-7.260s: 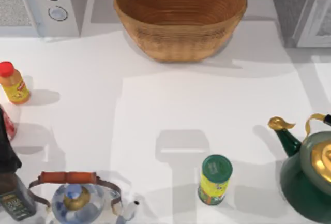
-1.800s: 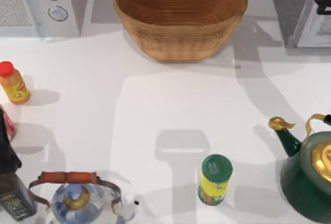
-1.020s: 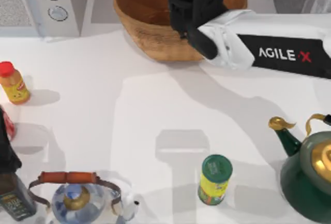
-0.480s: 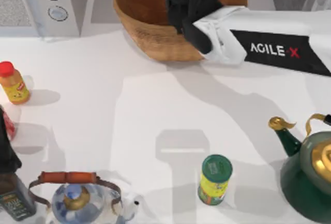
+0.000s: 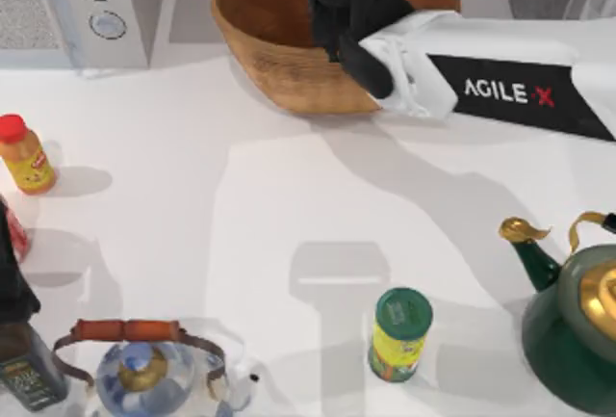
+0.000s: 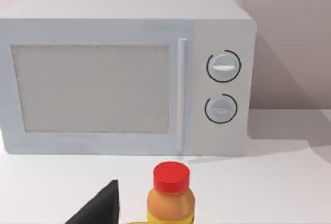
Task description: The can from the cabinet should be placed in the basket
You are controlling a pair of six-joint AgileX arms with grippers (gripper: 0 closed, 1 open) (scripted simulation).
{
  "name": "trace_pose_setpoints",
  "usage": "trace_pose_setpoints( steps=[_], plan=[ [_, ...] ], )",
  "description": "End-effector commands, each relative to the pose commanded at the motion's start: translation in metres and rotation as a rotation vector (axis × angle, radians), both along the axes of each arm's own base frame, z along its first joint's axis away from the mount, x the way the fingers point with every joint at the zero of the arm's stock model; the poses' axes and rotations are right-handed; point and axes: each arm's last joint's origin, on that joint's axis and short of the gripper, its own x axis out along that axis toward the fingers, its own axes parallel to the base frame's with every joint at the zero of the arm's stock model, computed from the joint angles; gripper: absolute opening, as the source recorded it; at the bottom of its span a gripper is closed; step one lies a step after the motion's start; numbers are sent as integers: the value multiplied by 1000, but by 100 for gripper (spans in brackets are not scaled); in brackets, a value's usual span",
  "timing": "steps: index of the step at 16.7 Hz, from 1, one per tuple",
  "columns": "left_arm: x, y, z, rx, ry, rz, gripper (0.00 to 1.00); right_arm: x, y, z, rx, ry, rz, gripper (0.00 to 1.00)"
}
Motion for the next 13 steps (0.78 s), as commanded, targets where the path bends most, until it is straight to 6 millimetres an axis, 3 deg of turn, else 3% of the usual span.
trace_pose_setpoints(
  steps=[9, 13],
  plan=[
    [0, 0, 0, 0, 0, 0, 100, 0, 0, 0, 0, 0, 0, 98],
    [0, 0, 0, 0, 0, 0, 100, 0, 0, 0, 0, 0, 0, 100]
  ],
)
